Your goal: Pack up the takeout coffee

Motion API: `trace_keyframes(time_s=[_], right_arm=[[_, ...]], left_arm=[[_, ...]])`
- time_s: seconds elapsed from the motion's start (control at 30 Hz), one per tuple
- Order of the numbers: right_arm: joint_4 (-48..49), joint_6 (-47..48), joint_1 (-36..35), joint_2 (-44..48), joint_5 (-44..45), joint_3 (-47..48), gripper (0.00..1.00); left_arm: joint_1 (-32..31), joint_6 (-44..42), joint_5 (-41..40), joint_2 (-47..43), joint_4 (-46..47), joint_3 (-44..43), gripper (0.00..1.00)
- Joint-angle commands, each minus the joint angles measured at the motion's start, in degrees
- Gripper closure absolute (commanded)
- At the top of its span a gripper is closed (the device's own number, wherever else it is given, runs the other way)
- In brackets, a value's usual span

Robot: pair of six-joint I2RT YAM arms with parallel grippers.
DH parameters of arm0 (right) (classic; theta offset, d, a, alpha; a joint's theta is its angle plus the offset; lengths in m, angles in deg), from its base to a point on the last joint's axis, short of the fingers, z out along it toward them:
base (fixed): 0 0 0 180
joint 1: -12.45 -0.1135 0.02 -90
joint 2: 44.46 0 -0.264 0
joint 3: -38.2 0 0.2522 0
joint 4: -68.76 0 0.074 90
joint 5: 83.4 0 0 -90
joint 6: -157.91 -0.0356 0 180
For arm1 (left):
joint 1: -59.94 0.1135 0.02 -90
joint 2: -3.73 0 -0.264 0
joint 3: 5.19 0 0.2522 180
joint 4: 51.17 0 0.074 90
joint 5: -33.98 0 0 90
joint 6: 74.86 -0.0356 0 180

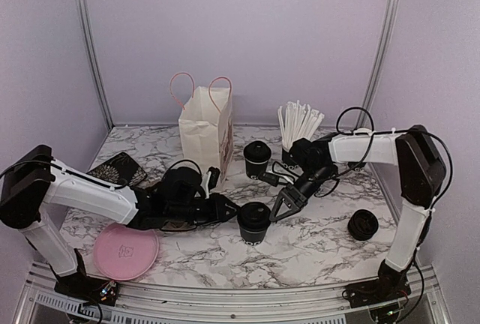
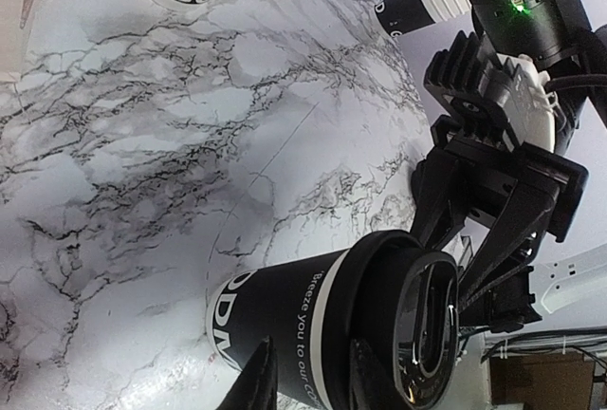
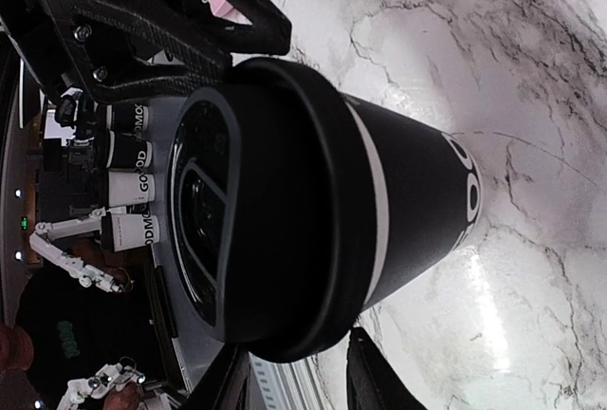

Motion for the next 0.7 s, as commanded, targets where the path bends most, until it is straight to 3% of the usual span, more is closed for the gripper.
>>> trace_keyframes(time_s=[0.0, 0.17, 0.33, 0.67], right_arm=[[8.2, 1.2, -1.9, -2.5, 19.4, -2.2, 0.67], [8.9, 2.0, -1.9, -1.0, 19.5, -3.7, 0.67], [7.1, 3.6, -1.8, 1.5, 13.4, -2.0, 0.65], [4.8, 4.6, 0.0, 6.9, 8.2, -0.4, 0.52]], left_arm=[[-2.4, -6.2, -3.9, 6.3, -21.1, 0.3, 0.74], [-3.0, -6.5, -2.6, 7.7, -19.1, -0.2, 0.74], [-3.2, -8.9, -6.5, 1.4, -17.2, -2.3, 0.69], [-3.1, -15.2, -13.2, -8.1, -19.3, -12.7, 0.38]])
